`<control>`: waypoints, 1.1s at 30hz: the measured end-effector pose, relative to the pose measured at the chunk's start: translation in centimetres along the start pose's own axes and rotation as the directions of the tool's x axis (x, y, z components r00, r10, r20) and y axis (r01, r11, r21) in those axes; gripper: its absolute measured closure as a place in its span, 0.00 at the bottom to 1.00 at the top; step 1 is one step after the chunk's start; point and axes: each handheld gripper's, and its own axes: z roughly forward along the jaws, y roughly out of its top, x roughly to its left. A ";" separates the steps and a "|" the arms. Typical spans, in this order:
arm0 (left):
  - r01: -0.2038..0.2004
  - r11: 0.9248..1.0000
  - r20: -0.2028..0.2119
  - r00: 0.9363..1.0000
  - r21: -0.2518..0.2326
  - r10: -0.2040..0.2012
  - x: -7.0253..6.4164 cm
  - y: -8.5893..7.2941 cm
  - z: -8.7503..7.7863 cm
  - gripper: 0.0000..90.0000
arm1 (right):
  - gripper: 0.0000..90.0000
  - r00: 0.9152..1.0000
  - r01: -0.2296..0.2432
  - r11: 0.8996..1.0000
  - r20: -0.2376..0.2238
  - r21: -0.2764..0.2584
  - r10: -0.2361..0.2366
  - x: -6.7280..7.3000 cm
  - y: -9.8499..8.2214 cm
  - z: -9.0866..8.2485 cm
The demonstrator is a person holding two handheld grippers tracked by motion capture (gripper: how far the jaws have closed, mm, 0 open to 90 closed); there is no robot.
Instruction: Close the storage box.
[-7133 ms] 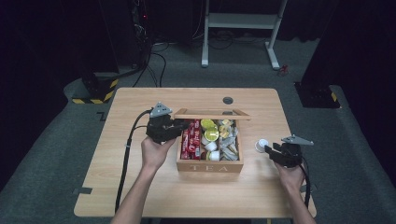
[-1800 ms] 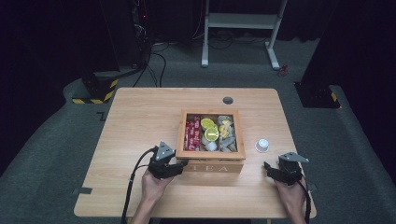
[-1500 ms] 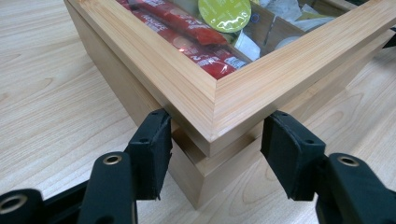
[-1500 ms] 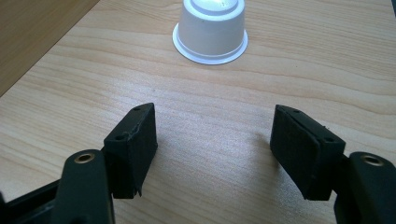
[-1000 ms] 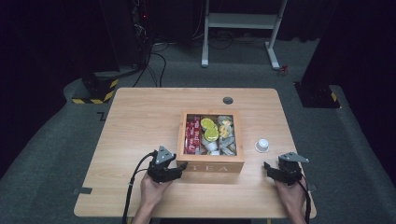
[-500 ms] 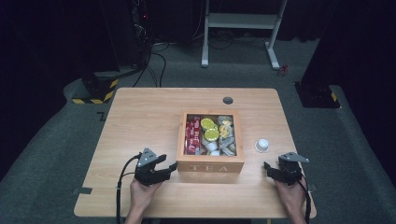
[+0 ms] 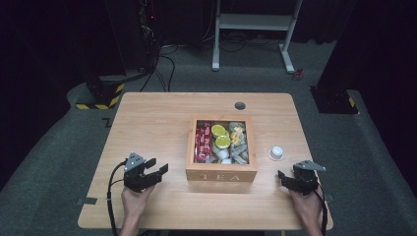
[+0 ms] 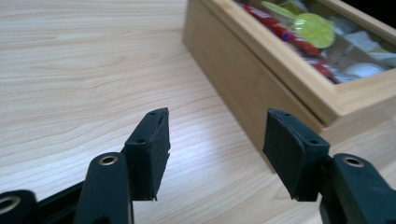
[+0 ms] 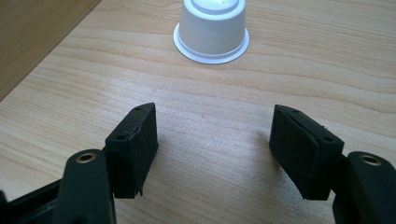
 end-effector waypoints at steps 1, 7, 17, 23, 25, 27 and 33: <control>0.010 1.000 -0.008 1.000 0.000 -0.010 0.2 0.0 0.0 0.46 | 0.36 1.000 0.000 1.000 0.000 0.000 0.000 0.0 0.0 0.0; 0.014 1.000 -0.063 0.998 0.018 -0.013 1.3 -0.3 -0.1 0.45 | 0.36 1.000 -0.001 1.000 -0.001 0.000 0.001 0.0 0.0 0.0; 0.019 0.999 -0.134 0.991 0.049 -0.012 2.5 -1.1 0.5 0.42 | 0.36 1.000 0.000 1.000 -0.002 0.000 0.000 0.0 0.0 0.0; 0.023 0.997 -0.163 0.987 0.068 -0.012 3.1 -1.5 1.0 0.41 | 0.36 1.000 0.000 1.000 -0.001 0.000 0.000 0.0 0.0 0.0; 0.031 0.997 -0.168 0.986 0.076 -0.018 3.3 -1.7 1.3 0.41 | 0.36 1.000 0.000 1.000 -0.002 0.000 0.000 0.0 0.0 0.0; 0.024 0.996 -0.183 0.983 0.091 -0.006 3.4 -1.8 1.5 0.40 | 0.36 1.000 0.000 1.000 -0.002 0.000 0.000 0.0 0.0 0.0; 0.021 0.993 -0.222 0.975 0.117 0.005 3.7 -2.3 2.4 0.40 | 0.37 1.000 0.000 1.000 -0.003 0.000 0.000 0.0 0.0 0.0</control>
